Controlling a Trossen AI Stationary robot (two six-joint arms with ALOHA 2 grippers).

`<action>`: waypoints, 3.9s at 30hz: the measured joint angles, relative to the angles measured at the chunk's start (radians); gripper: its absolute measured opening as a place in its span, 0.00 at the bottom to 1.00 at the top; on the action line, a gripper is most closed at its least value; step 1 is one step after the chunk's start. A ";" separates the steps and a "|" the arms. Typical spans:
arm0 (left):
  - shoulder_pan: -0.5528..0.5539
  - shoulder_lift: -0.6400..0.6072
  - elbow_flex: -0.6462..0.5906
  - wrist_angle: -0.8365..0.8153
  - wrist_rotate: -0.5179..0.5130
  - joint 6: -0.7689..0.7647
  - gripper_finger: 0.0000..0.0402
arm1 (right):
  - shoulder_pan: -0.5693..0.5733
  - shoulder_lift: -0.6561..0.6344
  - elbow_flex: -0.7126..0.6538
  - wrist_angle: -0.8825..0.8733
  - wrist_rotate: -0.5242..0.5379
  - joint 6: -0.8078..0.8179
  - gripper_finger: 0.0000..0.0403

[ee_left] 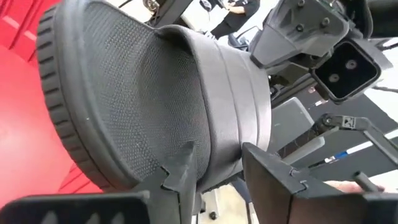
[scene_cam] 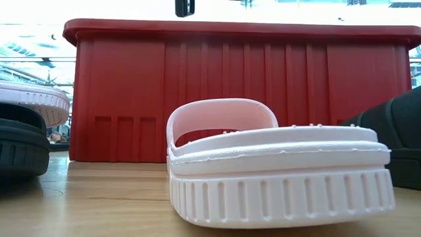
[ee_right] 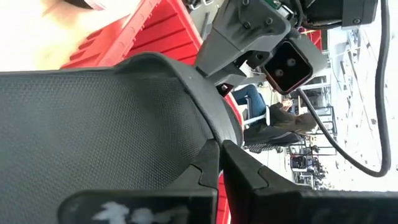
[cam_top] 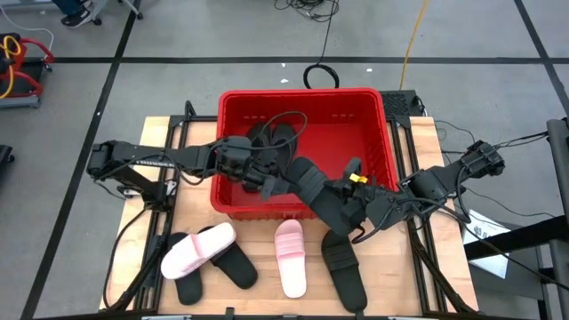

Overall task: Pick and place slides into bin
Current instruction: Put the black slide into the red bin

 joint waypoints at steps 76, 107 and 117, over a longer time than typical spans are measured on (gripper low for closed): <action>0.405 0.523 1.068 -1.161 0.156 1.066 0.00 | 0.002 -0.290 0.001 -0.169 0.025 0.689 0.42; 0.390 0.791 1.063 -1.127 0.164 1.424 0.00 | 0.002 -0.290 0.001 -0.197 0.025 0.735 0.42; 0.388 0.785 1.009 -1.102 0.112 1.445 0.00 | 0.002 -0.290 0.001 -0.197 0.025 0.735 0.42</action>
